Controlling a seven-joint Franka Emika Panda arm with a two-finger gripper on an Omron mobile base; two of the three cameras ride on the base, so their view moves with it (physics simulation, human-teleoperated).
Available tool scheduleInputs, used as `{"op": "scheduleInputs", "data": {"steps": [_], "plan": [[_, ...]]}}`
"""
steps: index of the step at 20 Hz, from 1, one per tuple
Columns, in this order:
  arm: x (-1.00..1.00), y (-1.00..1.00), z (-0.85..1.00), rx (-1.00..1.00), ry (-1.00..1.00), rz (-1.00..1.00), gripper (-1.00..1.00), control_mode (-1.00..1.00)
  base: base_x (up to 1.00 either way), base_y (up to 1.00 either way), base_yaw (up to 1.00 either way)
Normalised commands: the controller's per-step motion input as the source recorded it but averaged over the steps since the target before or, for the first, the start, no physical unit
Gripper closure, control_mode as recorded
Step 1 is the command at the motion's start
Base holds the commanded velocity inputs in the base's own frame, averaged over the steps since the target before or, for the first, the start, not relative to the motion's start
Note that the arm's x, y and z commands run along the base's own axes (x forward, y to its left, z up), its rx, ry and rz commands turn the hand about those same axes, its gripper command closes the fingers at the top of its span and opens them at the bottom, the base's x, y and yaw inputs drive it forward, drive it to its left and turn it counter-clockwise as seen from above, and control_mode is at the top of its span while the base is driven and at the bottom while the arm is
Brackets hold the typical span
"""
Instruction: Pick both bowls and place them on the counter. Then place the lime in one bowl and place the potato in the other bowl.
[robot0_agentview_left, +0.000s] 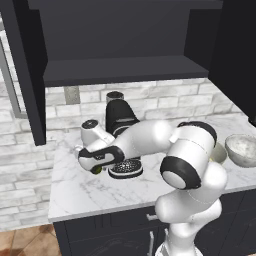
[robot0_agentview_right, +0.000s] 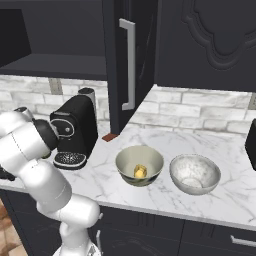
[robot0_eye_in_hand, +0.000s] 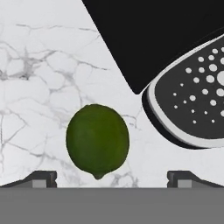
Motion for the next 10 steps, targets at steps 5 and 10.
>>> {"op": "scheduleInputs", "data": {"steps": [5, 10], "plan": [[-0.03, -0.06, -0.07, 0.0, 0.0, -0.08, -1.0, -1.0, 0.0, 0.0, 0.0], [0.0, -0.05, -0.08, 0.0, 0.0, -0.09, -1.0, -1.0, 0.0, 0.0, 0.0]]}}
